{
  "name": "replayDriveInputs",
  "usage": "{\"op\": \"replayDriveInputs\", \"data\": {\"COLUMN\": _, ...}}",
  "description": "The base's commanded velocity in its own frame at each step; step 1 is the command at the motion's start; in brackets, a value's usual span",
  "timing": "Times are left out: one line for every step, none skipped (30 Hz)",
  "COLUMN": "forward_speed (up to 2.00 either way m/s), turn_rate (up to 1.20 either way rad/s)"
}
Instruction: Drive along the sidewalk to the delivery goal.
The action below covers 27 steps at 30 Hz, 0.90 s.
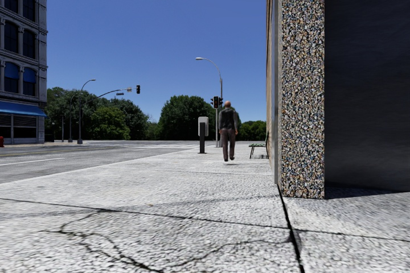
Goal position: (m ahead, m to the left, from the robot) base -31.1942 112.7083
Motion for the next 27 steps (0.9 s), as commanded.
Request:
{"op": "replayDriveInputs", "data": {"forward_speed": 0.0, "turn_rate": 1.2}}
{"op": "replayDriveInputs", "data": {"forward_speed": 0.0, "turn_rate": 1.2}}
{"op": "replayDriveInputs", "data": {"forward_speed": 0.0, "turn_rate": 1.2}}
{"op": "replayDriveInputs", "data": {"forward_speed": 0.0, "turn_rate": 1.2}}
{"op": "replayDriveInputs", "data": {"forward_speed": 0.0, "turn_rate": 1.2}}
{"op": "replayDriveInputs", "data": {"forward_speed": 0.0, "turn_rate": 1.2}}
{"op": "replayDriveInputs", "data": {"forward_speed": 0.0, "turn_rate": 1.2}}
{"op": "replayDriveInputs", "data": {"forward_speed": 0.0, "turn_rate": 1.2}}
{"op": "replayDriveInputs", "data": {"forward_speed": 0.0, "turn_rate": 1.2}}
{"op": "replayDriveInputs", "data": {"forward_speed": 0.0, "turn_rate": 1.2}}
{"op": "replayDriveInputs", "data": {"forward_speed": 0.0, "turn_rate": 1.2}}
{"op": "replayDriveInputs", "data": {"forward_speed": 0.0, "turn_rate": 1.2}}
{"op": "replayDriveInputs", "data": {"forward_speed": 0.0, "turn_rate": 1.2}}
{"op": "replayDriveInputs", "data": {"forward_speed": 0.0, "turn_rate": 1.2}}
{"op": "replayDriveInputs", "data": {"forward_speed": 0.0, "turn_rate": 1.2}}
{"op": "replayDriveInputs", "data": {"forward_speed": 0.0, "turn_rate": 1.2}}
{"op": "replayDriveInputs", "data": {"forward_speed": 0.0, "turn_rate": 1.2}}
{"op": "replayDriveInputs", "data": {"forward_speed": 0.0, "turn_rate": 1.2}}
{"op": "replayDriveInputs", "data": {"forward_speed": 0.0, "turn_rate": 1.2}}
{"op": "replayDriveInputs", "data": {"forward_speed": 0.0, "turn_rate": 1.2}}
{"op": "replayDriveInputs", "data": {"forward_speed": 0.0, "turn_rate": 1.2}}
{"op": "replayDriveInputs", "data": {"forward_speed": 0.0, "turn_rate": 1.2}}
{"op": "replayDriveInputs", "data": {"forward_speed": 0.0, "turn_rate": 1.2}}
{"op": "replayDriveInputs", "data": {"forward_speed": 0.0, "turn_rate": 1.2}}
{"op": "replayDriveInputs", "data": {"forward_speed": 0.0, "turn_rate": 1.2}}
{"op": "replayDriveInputs", "data": {"forward_speed": 0.0, "turn_rate": 1.2}}
{"op": "replayDriveInputs", "data": {"forward_speed": 0.0, "turn_rate": 1.2}}
